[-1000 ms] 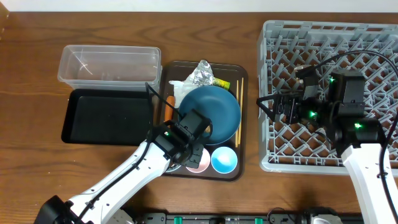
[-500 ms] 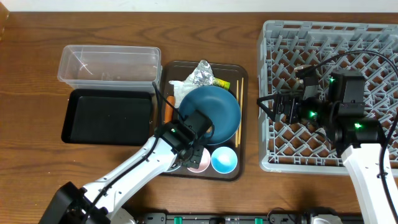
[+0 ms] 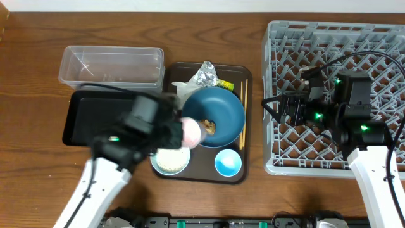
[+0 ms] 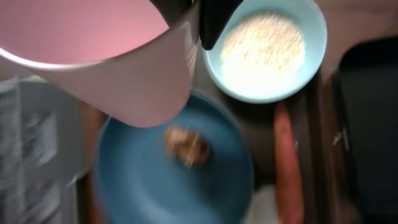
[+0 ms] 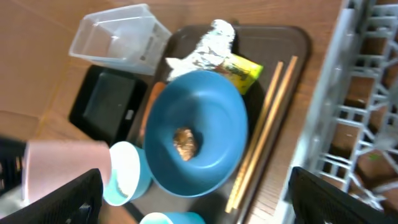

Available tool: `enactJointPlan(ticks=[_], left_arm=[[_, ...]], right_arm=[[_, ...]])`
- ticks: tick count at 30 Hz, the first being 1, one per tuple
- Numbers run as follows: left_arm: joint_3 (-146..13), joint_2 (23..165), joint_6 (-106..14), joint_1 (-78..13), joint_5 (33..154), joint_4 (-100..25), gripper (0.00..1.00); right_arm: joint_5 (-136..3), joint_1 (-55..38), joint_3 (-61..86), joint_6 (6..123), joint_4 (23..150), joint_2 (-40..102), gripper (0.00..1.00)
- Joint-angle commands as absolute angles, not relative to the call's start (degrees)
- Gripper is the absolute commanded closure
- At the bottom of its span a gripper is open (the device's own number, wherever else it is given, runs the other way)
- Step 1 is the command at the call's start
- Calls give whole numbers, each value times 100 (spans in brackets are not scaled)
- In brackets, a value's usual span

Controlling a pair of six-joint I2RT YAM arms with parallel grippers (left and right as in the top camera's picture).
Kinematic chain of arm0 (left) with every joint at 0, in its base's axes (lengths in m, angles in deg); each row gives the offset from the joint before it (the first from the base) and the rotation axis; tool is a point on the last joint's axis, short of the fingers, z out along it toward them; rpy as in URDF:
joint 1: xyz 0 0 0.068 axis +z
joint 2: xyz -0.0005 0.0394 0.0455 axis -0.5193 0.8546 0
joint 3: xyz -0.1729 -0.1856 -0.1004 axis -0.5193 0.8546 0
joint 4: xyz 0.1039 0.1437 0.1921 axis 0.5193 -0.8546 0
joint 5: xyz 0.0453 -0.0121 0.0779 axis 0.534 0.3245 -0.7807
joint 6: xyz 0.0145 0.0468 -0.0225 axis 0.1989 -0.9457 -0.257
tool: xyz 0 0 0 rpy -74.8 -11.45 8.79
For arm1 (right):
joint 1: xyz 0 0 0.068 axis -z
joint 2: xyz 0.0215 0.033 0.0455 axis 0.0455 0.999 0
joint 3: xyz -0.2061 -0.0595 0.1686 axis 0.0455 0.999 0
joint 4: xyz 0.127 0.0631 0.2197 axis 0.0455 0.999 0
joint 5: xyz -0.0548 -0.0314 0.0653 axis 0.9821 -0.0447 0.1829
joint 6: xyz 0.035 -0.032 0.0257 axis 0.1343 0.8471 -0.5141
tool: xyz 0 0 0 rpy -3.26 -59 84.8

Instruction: Sort waste into correct bins and load items into the dishwasher rack

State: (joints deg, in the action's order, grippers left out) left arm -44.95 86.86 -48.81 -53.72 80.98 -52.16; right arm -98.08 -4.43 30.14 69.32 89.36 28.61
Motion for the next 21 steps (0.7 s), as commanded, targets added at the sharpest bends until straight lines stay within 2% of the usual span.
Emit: enactJointPlan(ticks=[1, 4, 6, 8, 15, 21], left_arm=[[-4587, 8699, -5410, -4347, 10717, -4932, 94], [-4587, 8872, -5705, -3667, 12640, -4659, 94], [-4587, 9027, -5854, -3414, 13593, -4523, 94], [-4587, 9171, -5915, -3320, 14155, -4429, 94], [-4587, 9383, -5909, -3322, 15516, -3905, 94], [-4587, 9377, -5845, -3324, 15530, -3846, 94]], right_arm=[[-10930, -504, 2905, 6814, 8678, 2848, 11], [-12060, -675, 2905, 6809, 8013, 2848, 15], [-12508, -917, 2905, 6746, 7537, 2848, 20], [-12558, -1256, 2905, 6560, 7189, 2848, 20], [-11782, -2279, 2905, 6687, 6908, 2859, 15], [-11828, -2657, 2905, 6702, 6551, 2859, 15]])
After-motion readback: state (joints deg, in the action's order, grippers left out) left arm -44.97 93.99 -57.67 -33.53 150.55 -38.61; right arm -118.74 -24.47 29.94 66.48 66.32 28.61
